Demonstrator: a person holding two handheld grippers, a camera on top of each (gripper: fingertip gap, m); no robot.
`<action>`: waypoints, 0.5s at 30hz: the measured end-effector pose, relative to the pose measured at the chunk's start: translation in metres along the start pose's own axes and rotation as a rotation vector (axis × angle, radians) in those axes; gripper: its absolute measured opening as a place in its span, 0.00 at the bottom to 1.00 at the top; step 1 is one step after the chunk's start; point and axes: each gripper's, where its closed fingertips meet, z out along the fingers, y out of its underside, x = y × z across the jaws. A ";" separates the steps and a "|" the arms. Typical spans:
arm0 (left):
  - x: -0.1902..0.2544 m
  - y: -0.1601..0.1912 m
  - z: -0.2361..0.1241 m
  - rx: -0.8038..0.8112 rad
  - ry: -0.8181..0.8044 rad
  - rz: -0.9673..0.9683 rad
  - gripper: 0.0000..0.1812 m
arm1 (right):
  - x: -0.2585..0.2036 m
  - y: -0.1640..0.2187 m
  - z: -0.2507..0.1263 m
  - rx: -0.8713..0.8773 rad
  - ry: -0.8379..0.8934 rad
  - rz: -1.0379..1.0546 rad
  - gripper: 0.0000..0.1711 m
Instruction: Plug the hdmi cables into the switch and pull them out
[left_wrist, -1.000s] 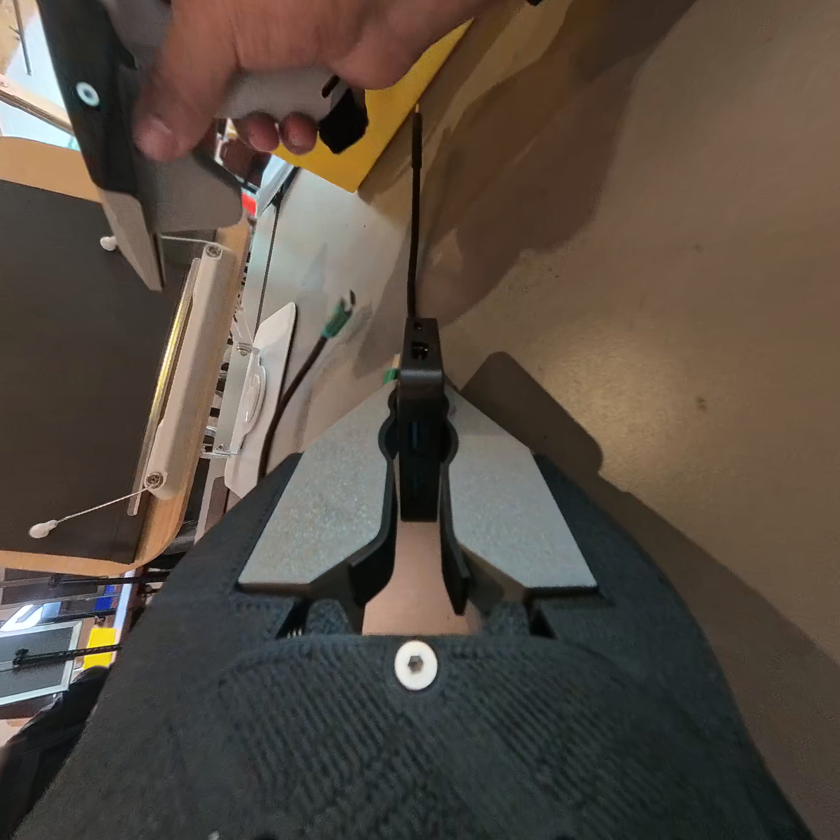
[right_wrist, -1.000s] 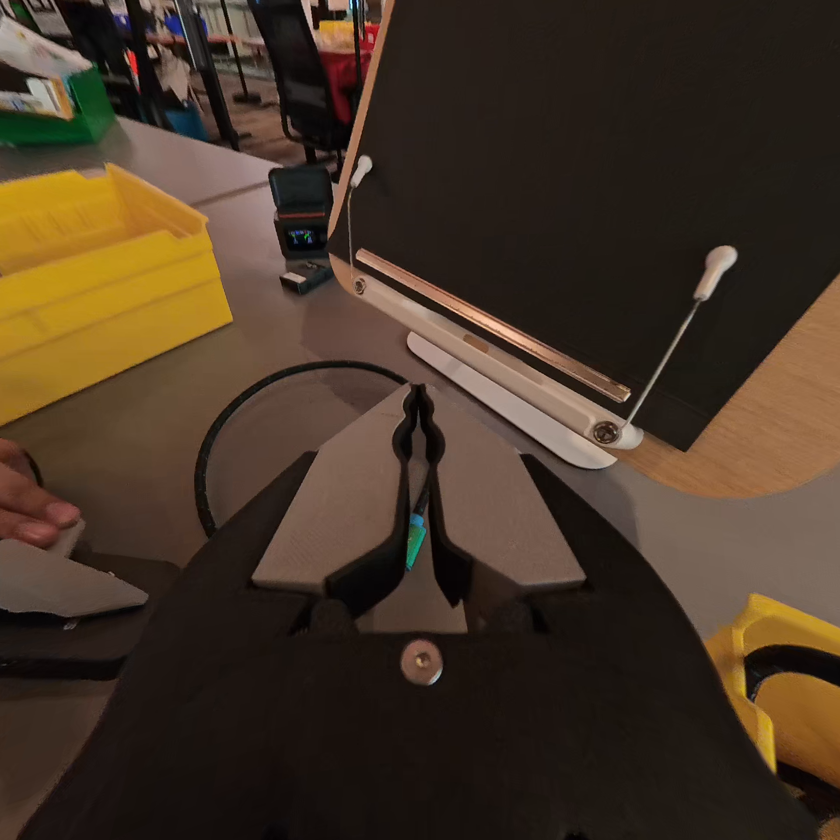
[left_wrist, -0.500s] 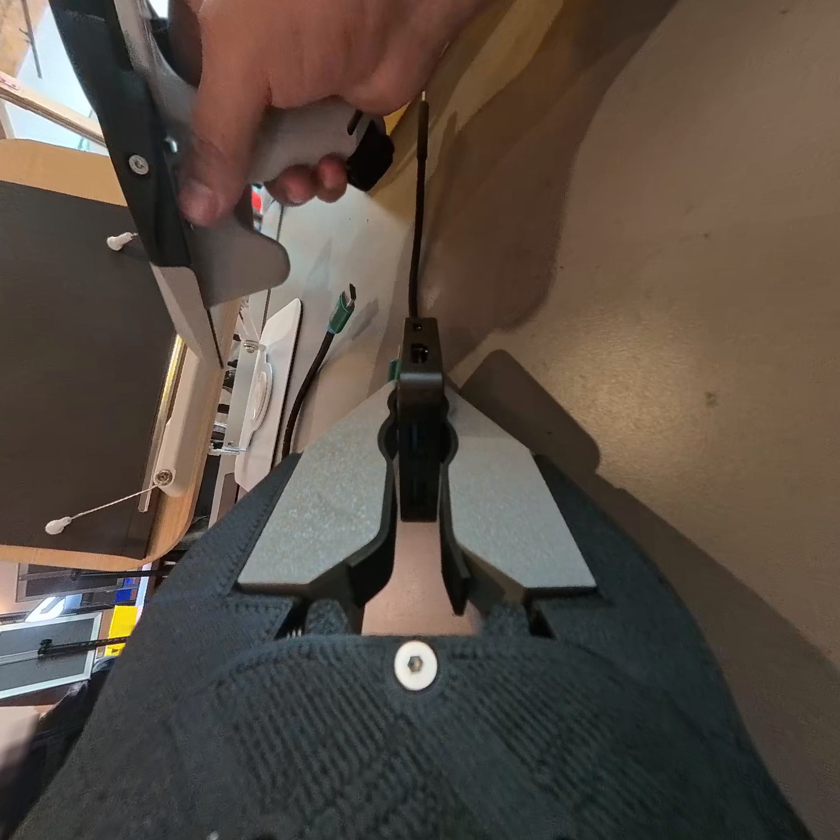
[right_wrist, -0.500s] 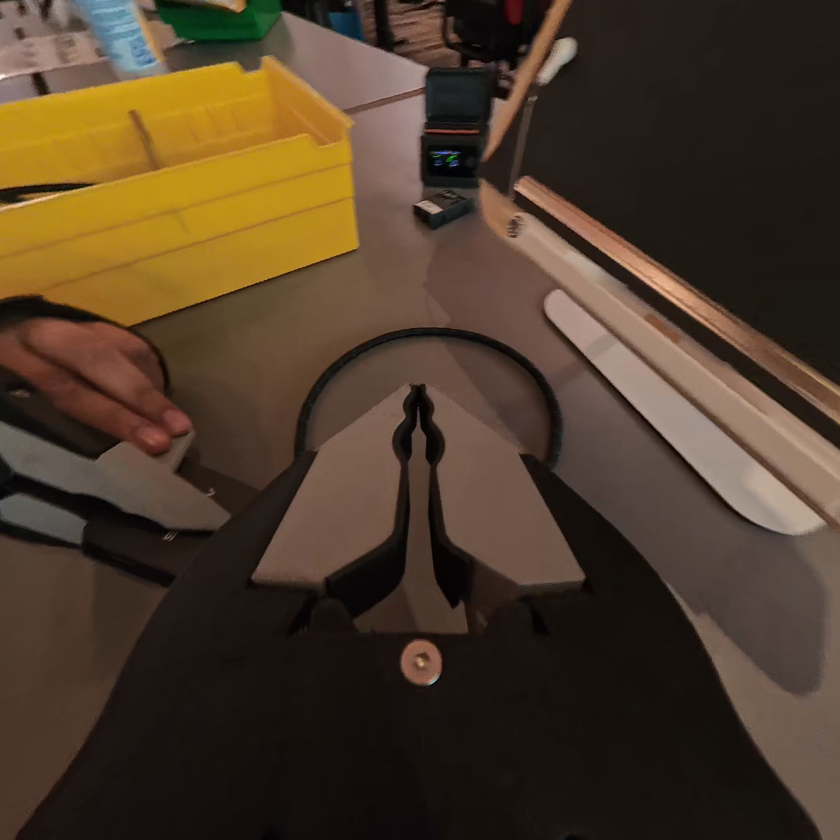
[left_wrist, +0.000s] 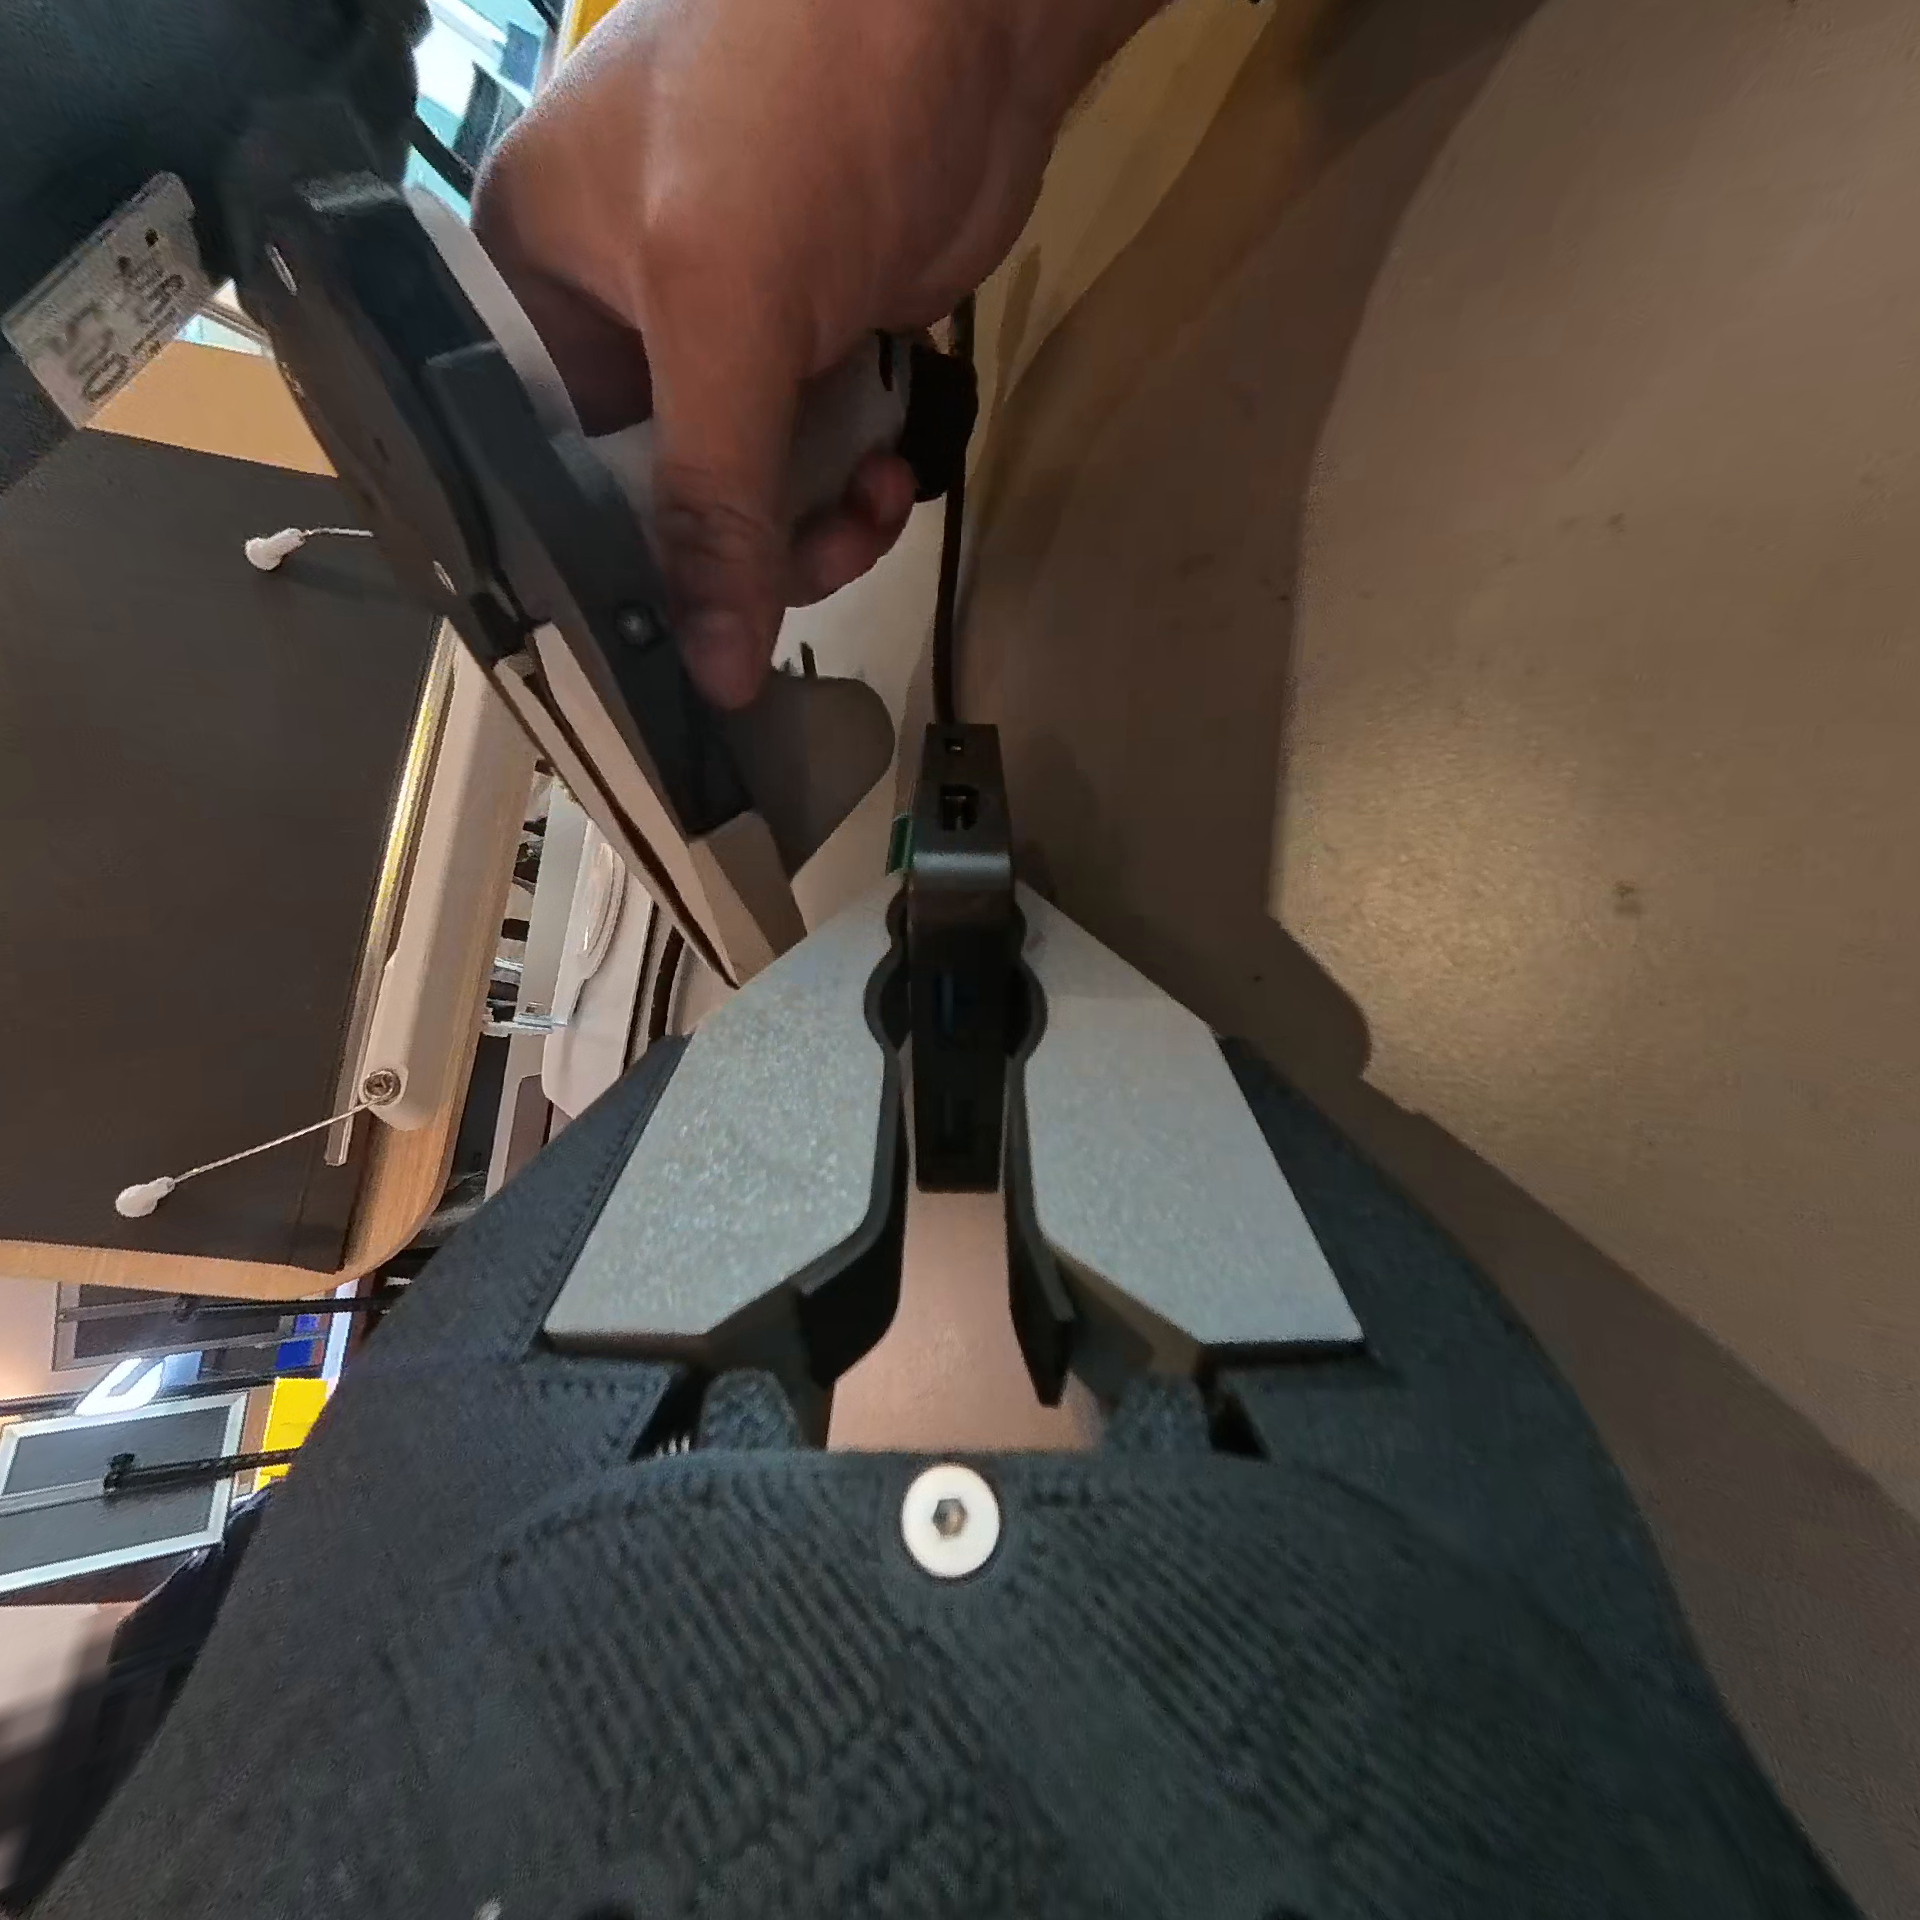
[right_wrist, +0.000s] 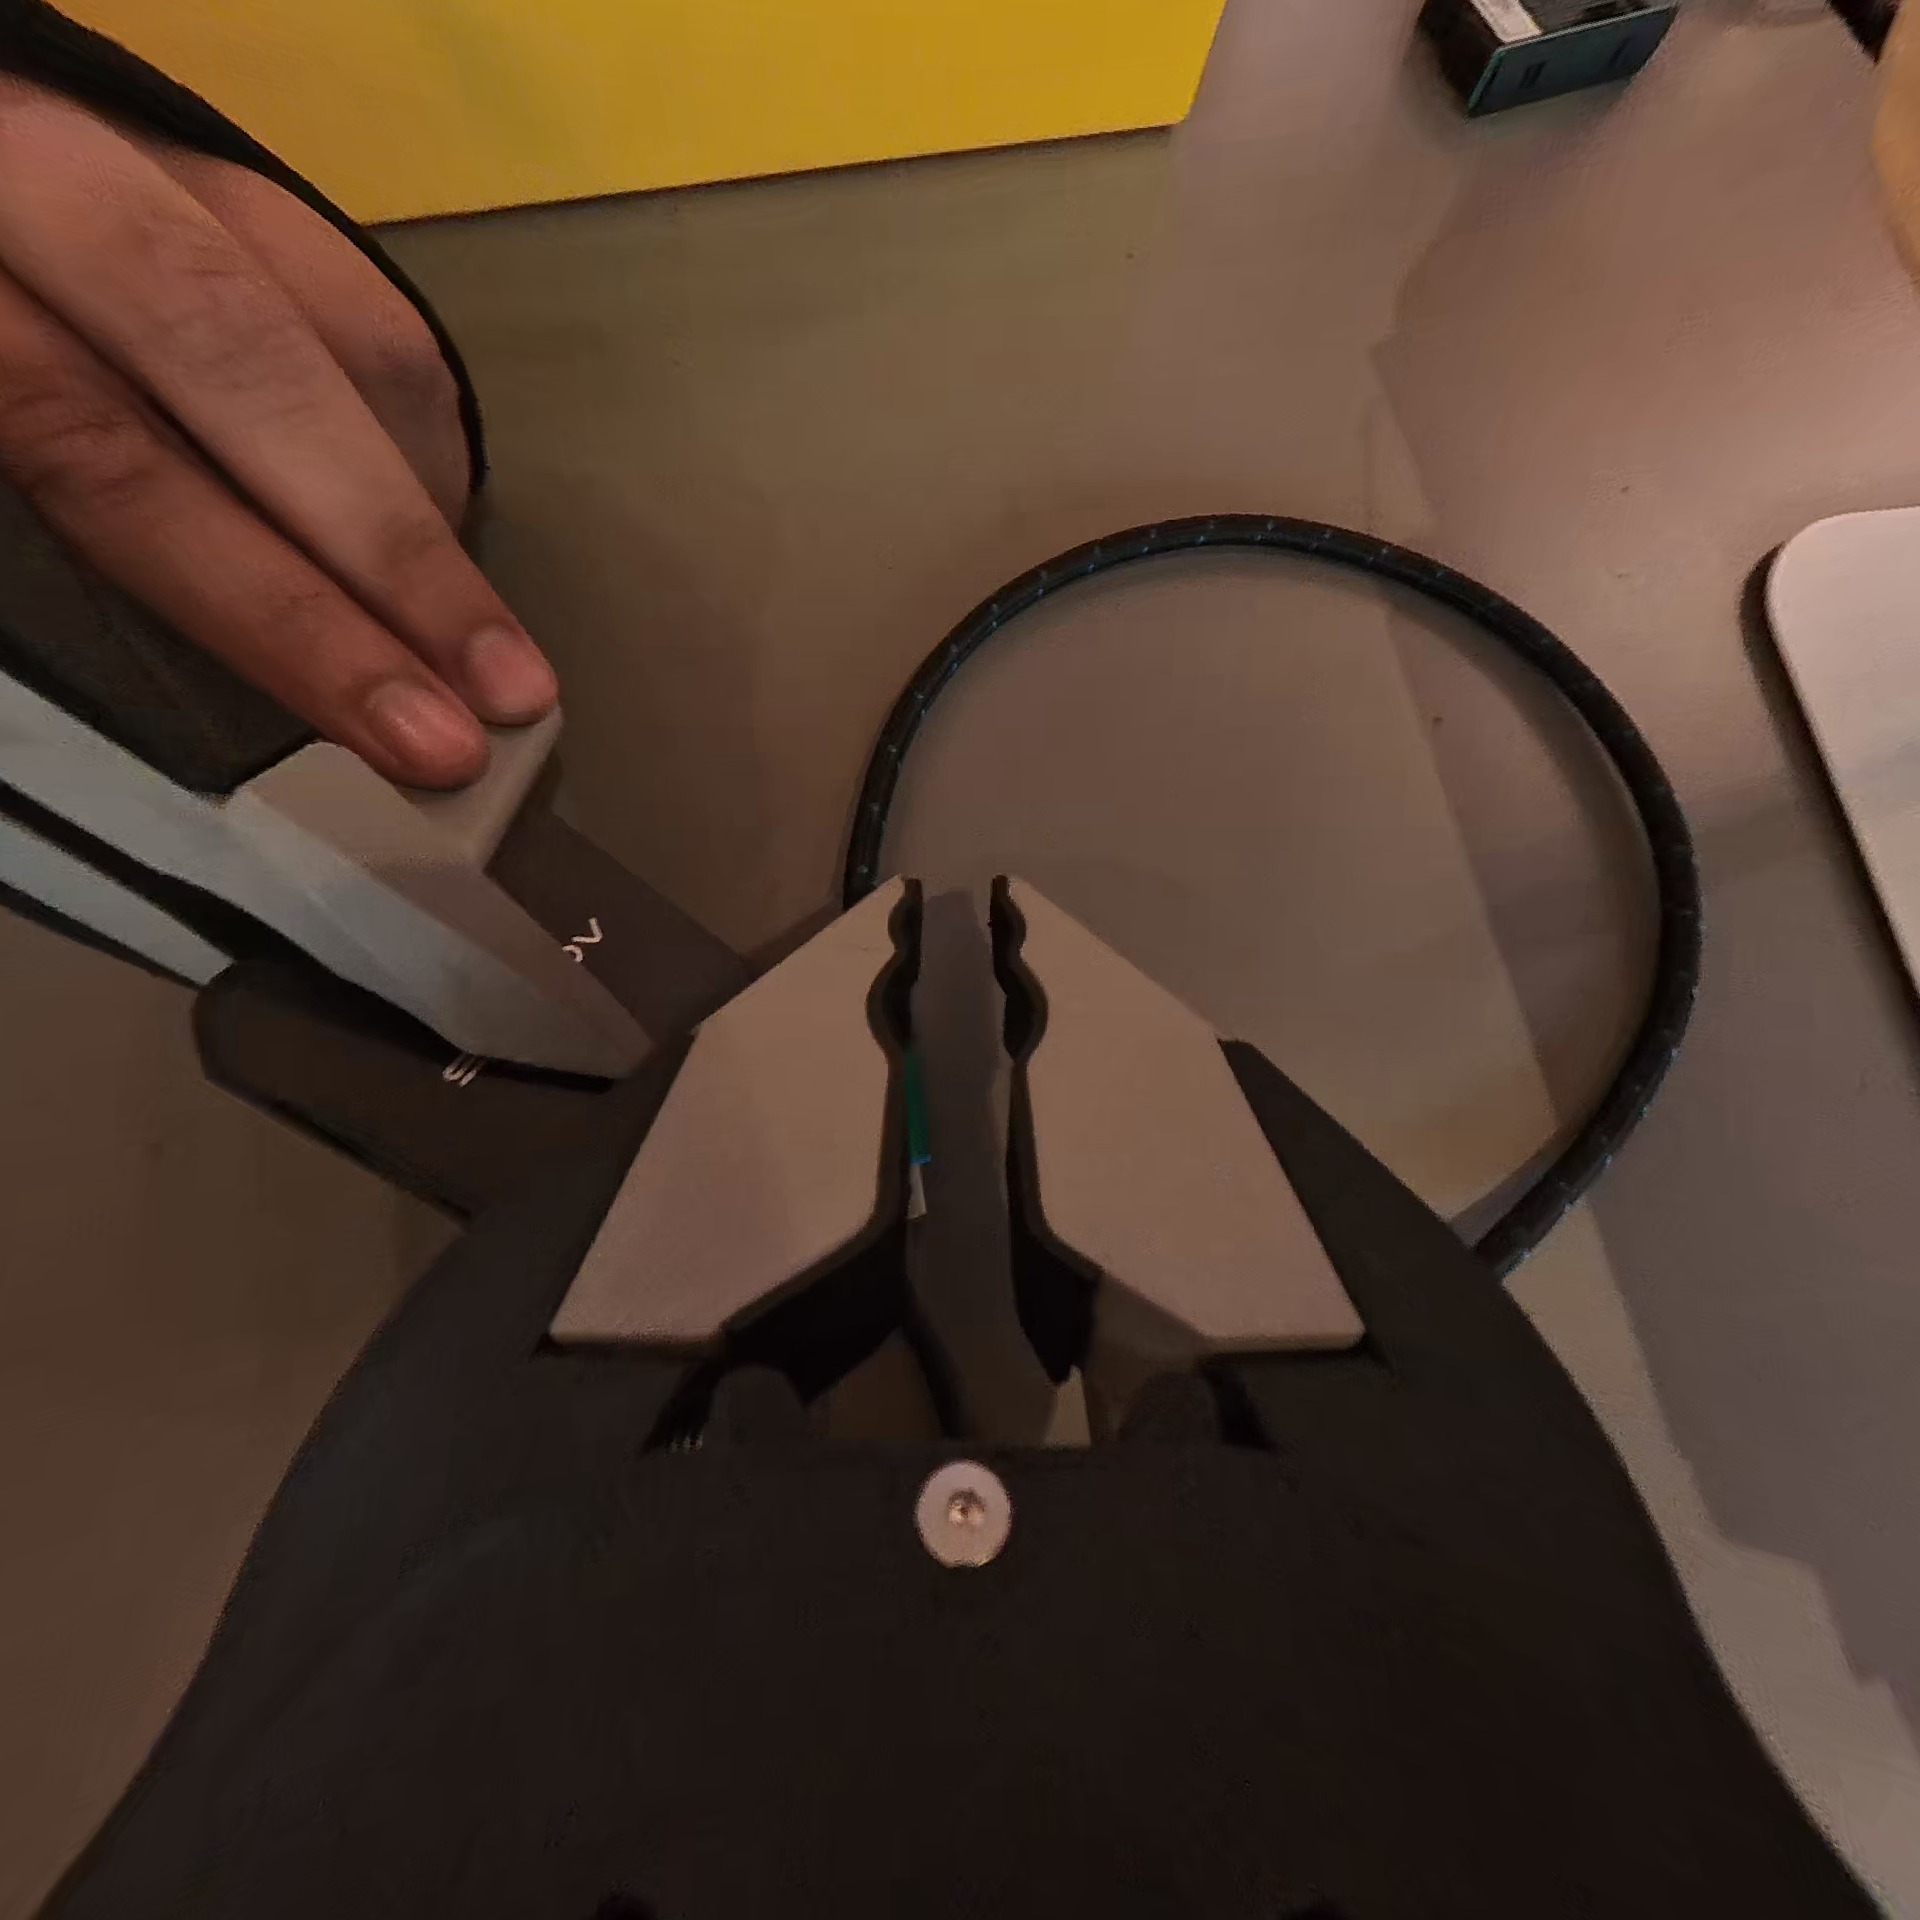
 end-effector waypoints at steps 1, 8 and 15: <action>0.000 0.000 0.000 0.000 0.001 0.000 0.06 | -0.002 0.000 -0.002 0.004 -0.023 0.009 0.08; 0.000 0.001 -0.003 0.007 0.026 -0.035 0.06 | -0.008 0.014 -0.015 -0.060 -0.061 -0.056 0.19; 0.001 0.000 -0.004 -0.002 0.026 -0.030 0.06 | -0.002 0.024 -0.006 -0.154 0.039 -0.175 0.08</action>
